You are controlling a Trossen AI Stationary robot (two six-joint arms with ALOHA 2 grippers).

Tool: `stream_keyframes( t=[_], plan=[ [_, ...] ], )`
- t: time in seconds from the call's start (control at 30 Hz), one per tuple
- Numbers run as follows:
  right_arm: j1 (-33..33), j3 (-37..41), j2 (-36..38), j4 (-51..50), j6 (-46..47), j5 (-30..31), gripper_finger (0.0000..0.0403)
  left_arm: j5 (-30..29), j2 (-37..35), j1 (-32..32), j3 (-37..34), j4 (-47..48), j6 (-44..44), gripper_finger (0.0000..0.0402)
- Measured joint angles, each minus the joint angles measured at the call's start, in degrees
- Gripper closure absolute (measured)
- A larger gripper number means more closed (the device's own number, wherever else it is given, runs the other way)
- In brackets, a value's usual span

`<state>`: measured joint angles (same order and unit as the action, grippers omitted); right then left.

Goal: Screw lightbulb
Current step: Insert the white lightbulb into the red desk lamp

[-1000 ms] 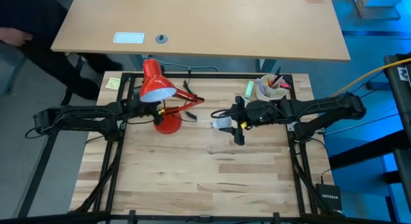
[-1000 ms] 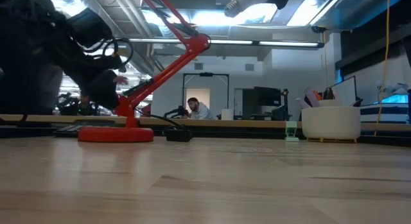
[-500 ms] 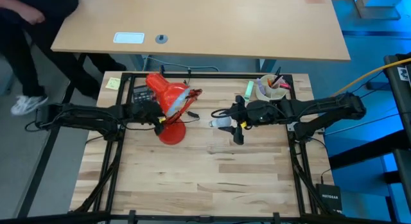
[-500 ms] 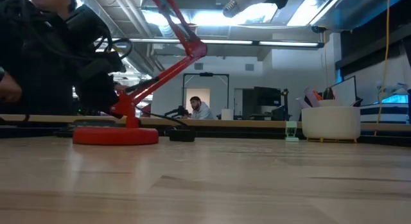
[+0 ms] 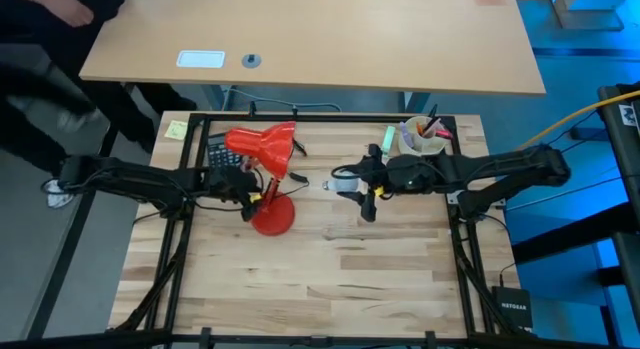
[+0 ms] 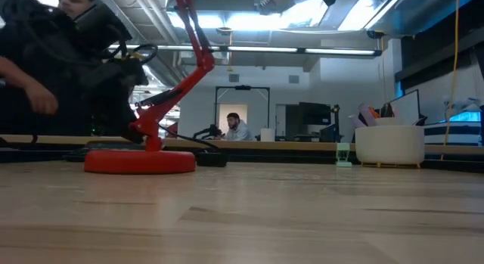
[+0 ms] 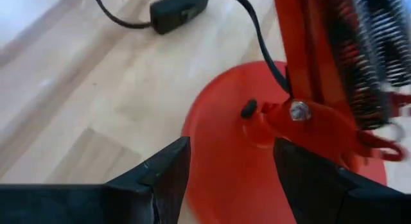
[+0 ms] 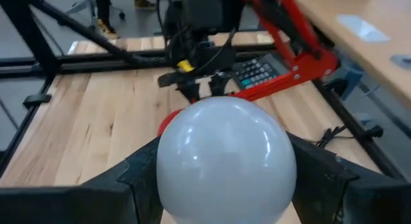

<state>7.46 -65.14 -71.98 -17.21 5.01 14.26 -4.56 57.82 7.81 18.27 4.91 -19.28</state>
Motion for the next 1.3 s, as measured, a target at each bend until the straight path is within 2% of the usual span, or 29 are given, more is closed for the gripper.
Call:
stream_keyframes(
  t=[0.2, 0.3, 0.4, 0.5, 0.63, 0.73, 0.83, 1.07, 1.2, 1.3],
  plan=[
    [-0.6, 0.0, 1.2, 9.6, -6.2, 2.3, 0.0146, -4.4, -9.9, 0.0, 9.7, 21.4, 2.1, 0.0188],
    [-2.6, 0.7, 1.2, 17.9, -10.0, 1.0, 0.0146, -6.3, -15.1, 0.0, 16.6, 27.8, 3.6, 0.0188],
    [-5.6, 3.1, 1.2, 27.0, -11.7, -1.5, 0.0146, -7.3, -19.6, 0.1, 23.5, 30.5, 5.0, 0.0188],
    [-9.0, 6.2, 0.9, 35.5, -11.0, -7.8, 0.0146, -7.6, -23.3, 0.1, 29.0, 31.3, 5.1, 0.0188],
    [-11.1, 9.9, -1.4, 53.9, -10.0, -14.4, 0.0146, -7.7, -26.1, 0.1, 34.2, 29.6, 7.0, 0.0188],
    [-11.7, 9.8, -4.9, 61.7, -11.5, -17.1, 0.0146, -8.2, -26.8, 0.1, 37.3, 26.0, 7.8, 0.0188],
    [-11.8, 7.9, -9.6, 65.8, -14.5, -19.1, 0.0146, -11.4, -26.0, 0.1, 39.9, 23.4, 7.9, 0.0188],
    [-13.9, 1.7, -16.5, 66.8, -17.0, -25.9, 0.0146, -13.3, -19.9, 1.6, 47.0, 22.3, 9.5, 0.0186],
    [-15.5, 1.4, -16.7, 66.9, -15.8, -27.3, 0.0146, -13.2, -17.1, 3.0, 51.1, 22.7, 7.0, 0.0162],
    [-15.9, 1.3, -16.6, 66.6, -15.5, -28.5, 0.0146, -9.3, -16.0, 3.4, 53.2, 24.5, 4.6, 0.0133]
  ],
)
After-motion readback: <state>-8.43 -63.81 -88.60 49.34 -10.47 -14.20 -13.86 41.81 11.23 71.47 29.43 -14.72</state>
